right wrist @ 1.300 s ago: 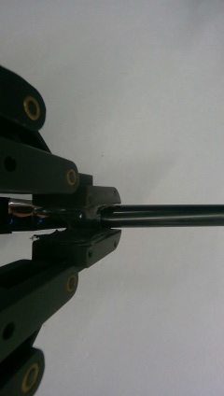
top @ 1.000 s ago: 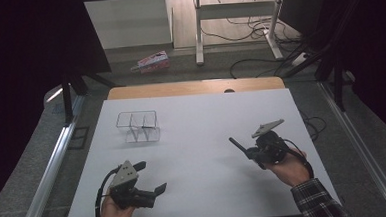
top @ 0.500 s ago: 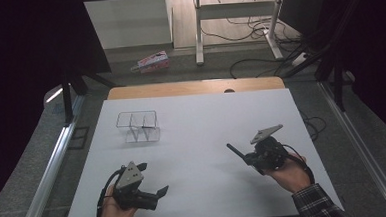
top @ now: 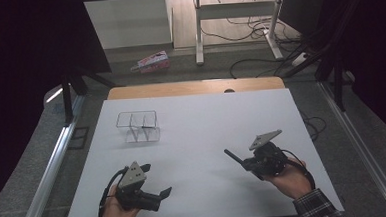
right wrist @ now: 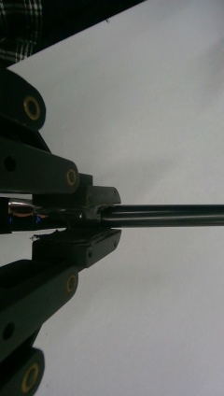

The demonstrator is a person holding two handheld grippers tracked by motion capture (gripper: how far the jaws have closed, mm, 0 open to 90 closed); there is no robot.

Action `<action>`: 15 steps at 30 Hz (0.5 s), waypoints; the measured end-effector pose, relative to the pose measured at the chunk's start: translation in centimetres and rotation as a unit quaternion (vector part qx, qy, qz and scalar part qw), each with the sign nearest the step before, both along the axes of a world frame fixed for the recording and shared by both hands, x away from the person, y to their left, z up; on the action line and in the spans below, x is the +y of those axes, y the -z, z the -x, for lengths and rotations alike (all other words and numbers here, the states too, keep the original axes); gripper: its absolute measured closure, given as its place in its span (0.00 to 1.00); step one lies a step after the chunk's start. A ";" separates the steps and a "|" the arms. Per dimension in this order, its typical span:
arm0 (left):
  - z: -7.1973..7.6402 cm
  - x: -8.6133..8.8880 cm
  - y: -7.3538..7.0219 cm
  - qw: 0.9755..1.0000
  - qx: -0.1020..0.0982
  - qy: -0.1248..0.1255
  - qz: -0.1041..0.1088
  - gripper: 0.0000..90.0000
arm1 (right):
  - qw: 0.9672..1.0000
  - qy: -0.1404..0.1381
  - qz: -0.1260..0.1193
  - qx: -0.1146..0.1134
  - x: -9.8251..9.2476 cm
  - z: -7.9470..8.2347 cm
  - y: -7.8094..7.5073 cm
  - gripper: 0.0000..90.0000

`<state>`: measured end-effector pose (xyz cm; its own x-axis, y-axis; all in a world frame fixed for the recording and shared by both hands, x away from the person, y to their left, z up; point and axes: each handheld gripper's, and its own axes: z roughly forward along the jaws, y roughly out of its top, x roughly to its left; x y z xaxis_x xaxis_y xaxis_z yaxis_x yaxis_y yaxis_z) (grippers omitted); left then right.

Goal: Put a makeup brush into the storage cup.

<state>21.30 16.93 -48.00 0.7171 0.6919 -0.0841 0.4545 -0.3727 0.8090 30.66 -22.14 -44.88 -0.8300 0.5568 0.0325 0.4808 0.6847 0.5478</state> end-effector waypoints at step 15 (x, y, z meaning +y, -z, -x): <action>-0.1 -0.3 0.3 1.000 0.000 0.004 -0.024 0.00 | 0.999 -0.044 -0.003 0.013 1.3 1.6 -0.1 0.87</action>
<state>21.42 16.60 -48.34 0.7221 0.6899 -0.0501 0.4512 -0.4150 0.7901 29.08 -20.81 -44.80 -0.8743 0.4820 0.0571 0.4330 0.7215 0.5403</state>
